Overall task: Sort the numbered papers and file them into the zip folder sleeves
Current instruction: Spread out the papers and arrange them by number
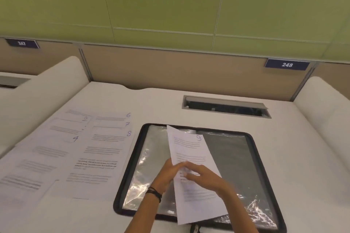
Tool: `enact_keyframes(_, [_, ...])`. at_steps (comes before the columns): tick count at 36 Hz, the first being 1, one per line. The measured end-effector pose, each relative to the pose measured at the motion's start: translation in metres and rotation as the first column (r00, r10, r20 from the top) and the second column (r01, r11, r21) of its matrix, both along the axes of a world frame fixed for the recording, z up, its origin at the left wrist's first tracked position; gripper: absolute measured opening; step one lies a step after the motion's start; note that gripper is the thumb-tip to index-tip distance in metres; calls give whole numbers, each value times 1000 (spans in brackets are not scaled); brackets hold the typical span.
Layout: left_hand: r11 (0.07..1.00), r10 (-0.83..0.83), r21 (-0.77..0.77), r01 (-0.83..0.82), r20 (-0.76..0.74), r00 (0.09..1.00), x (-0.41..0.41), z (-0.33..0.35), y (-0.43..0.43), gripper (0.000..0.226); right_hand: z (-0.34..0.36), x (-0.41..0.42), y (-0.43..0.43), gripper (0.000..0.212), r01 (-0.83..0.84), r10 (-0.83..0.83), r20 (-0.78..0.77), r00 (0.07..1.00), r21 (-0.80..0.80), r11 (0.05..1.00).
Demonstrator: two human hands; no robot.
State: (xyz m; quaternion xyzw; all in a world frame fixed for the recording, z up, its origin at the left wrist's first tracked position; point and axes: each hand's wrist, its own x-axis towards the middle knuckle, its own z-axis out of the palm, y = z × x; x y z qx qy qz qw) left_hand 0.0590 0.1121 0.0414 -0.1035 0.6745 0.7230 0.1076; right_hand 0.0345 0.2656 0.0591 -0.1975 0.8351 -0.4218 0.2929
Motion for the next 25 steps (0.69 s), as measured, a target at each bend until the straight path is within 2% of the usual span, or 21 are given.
enact_keyframes(6, [990,138,-45,-136,46,989,20,0,-65,21,-8,-7,-23,34,176,-182,-82,980,-74,982])
enact_keyframes(11, [966,239,-106,-234,28,971,45,14,-115,19,-19,-12,-46,43,332,-340,-47,939,-121,935])
enact_keyframes(17, [936,327,-142,-324,1,945,77,25,-164,22,-28,-5,-79,55,295,-276,161,948,-113,949])
enact_keyframes(25, [885,430,-206,-418,10,903,99,16,-216,26,-27,11,-128,56,300,-235,287,928,-207,931])
